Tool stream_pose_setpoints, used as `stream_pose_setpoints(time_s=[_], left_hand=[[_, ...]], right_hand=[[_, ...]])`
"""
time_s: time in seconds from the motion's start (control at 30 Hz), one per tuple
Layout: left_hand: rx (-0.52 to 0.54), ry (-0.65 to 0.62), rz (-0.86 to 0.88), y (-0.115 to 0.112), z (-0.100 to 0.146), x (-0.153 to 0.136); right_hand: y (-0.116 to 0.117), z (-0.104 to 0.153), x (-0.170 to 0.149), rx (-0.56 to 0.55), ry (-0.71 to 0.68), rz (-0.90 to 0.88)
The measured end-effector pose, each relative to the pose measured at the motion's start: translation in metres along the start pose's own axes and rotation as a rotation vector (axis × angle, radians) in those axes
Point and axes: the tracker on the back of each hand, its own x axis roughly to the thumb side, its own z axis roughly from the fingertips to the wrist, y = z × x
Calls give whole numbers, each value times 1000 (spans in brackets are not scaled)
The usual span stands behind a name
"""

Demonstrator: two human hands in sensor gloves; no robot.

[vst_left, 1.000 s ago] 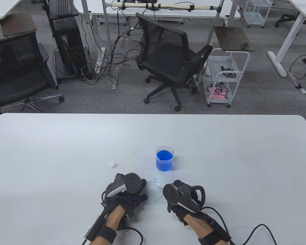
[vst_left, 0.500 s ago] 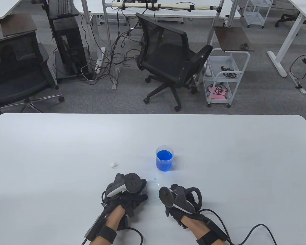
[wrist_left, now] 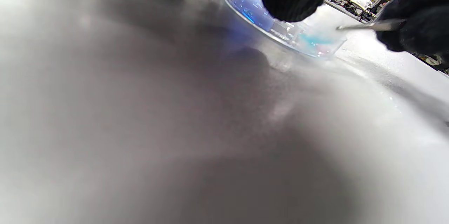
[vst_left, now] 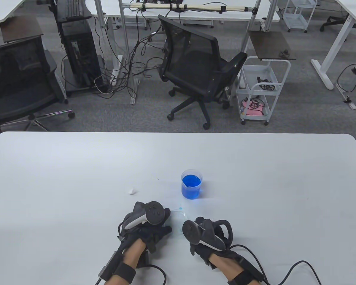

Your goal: Dip tweezers-held cotton tuft into dye solution and dot onto culture dish

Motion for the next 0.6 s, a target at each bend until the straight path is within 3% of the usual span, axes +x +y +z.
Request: stream_pose_setpoints(time_s=[0.2, 0.43, 0.6], left_hand=[[-1, 1, -1, 0, 0, 0], [-3, 1, 1, 0, 0, 0], [-2, 1, -4, 0, 0, 1]], right_hand=[[-2, -1, 0, -15, 5, -2], [-31, 2, 1, -126, 8, -69], [-15, -2, 7, -68, -11, -38]])
